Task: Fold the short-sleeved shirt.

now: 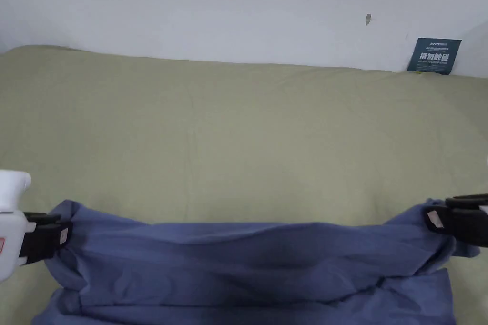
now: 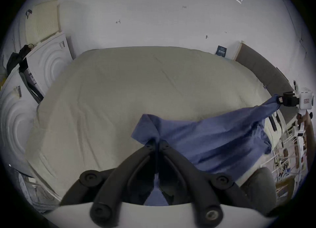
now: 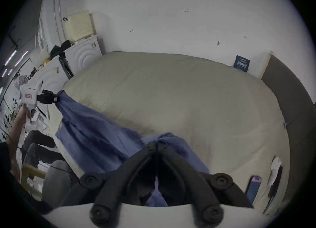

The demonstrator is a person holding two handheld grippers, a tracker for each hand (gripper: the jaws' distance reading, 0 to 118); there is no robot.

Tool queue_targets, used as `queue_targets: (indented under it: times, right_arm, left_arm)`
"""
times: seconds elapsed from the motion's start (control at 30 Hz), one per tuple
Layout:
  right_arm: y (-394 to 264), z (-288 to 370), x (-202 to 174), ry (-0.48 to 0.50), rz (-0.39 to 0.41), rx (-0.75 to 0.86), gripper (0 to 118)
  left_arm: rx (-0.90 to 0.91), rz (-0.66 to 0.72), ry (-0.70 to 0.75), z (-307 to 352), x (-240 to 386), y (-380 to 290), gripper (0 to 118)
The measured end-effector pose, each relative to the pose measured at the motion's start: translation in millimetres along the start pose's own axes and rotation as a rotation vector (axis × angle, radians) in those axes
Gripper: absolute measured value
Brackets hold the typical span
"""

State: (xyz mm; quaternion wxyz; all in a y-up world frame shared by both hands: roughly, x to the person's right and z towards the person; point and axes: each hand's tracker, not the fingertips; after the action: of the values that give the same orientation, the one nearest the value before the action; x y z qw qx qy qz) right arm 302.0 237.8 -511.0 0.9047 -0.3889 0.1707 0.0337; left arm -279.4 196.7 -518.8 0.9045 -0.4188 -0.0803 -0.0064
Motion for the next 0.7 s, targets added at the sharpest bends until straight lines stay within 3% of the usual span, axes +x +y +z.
queue_targets:
  times: [0.33,0.5,0.6,0.7]
  right_arm:
    - [-115.9,26.7,-11.8,-0.003,-0.167,-0.099,2]
    - [-146.3,1.8,-3.1,-0.108,-0.233,-0.206,2]
    - [-158.1,-8.1,1.2,-0.099,-0.285,-0.236,2]
    - [-164.1,-16.9,-0.6,-0.137,-0.277,-0.278,2]
  left_arm:
    - [-0.088,0.086,-0.037,17.8,3.9,-106.8,1]
    - [-0.147,0.084,-0.020,3.2,5.5,-131.3,1]
    - [-0.175,0.103,-0.028,-5.8,-3.6,-142.2,1]
    - [-0.218,0.123,-0.024,-12.4,-4.9,-149.7,1]
